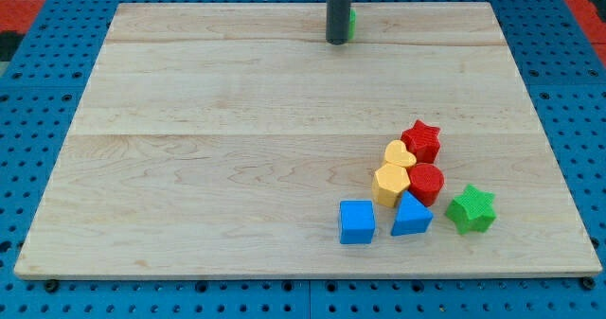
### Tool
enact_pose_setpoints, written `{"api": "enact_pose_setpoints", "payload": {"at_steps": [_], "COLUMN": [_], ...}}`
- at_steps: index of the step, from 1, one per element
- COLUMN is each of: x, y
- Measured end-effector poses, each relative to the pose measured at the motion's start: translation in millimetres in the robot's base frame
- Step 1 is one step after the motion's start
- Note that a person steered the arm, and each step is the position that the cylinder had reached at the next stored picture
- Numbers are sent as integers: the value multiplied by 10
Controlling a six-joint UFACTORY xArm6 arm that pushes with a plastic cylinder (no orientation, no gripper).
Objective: Push the green star into the bottom of the group of blocks
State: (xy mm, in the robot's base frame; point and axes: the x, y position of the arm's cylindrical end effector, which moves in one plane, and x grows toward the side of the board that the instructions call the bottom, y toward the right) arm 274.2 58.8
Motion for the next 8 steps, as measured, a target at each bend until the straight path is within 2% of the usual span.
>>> {"api": "enact_pose_setpoints", "payload": {"at_steps": [2, 4, 5, 6, 7, 8], "x": [-318, -539, 29, 1049, 1680, 2165], "y": [303, -283, 579, 1112, 1635, 1779]}}
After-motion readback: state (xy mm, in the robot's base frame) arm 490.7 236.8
